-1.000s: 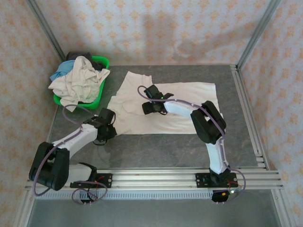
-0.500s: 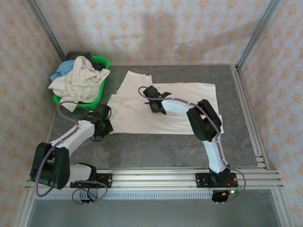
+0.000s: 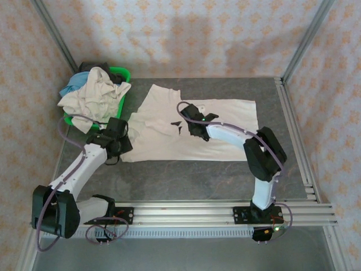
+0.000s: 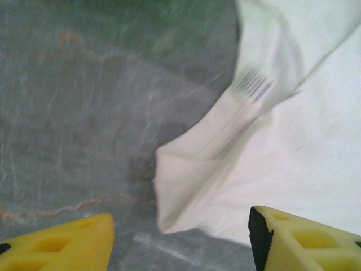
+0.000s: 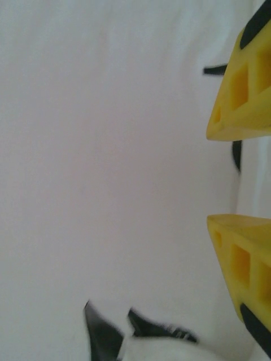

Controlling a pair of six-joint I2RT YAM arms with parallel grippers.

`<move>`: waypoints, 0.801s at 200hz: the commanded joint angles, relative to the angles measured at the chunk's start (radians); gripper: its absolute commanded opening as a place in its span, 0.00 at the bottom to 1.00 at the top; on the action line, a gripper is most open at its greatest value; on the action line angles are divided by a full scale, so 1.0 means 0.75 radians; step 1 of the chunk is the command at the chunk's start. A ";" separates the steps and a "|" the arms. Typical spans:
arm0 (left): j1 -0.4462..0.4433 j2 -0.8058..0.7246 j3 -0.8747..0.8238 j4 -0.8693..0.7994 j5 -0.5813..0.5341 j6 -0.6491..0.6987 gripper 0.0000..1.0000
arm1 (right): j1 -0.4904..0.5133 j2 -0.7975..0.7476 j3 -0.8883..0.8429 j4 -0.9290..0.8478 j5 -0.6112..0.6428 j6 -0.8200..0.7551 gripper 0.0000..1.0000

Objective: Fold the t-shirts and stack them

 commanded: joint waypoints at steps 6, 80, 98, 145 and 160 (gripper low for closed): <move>-0.038 0.215 0.204 0.092 0.106 0.038 0.61 | -0.062 -0.062 -0.137 -0.026 0.079 0.139 0.44; -0.244 1.022 0.892 0.042 0.176 0.113 0.56 | -0.112 -0.039 -0.206 -0.085 0.093 0.285 0.56; -0.246 1.163 1.029 0.001 0.171 0.126 0.55 | -0.111 -0.060 -0.225 -0.089 0.098 0.292 0.57; -0.248 1.378 1.272 -0.061 0.167 0.139 0.53 | -0.112 -0.126 -0.277 -0.077 0.121 0.276 0.58; -0.252 1.418 1.323 -0.066 0.172 0.134 0.53 | -0.114 -0.138 -0.293 -0.063 0.116 0.265 0.58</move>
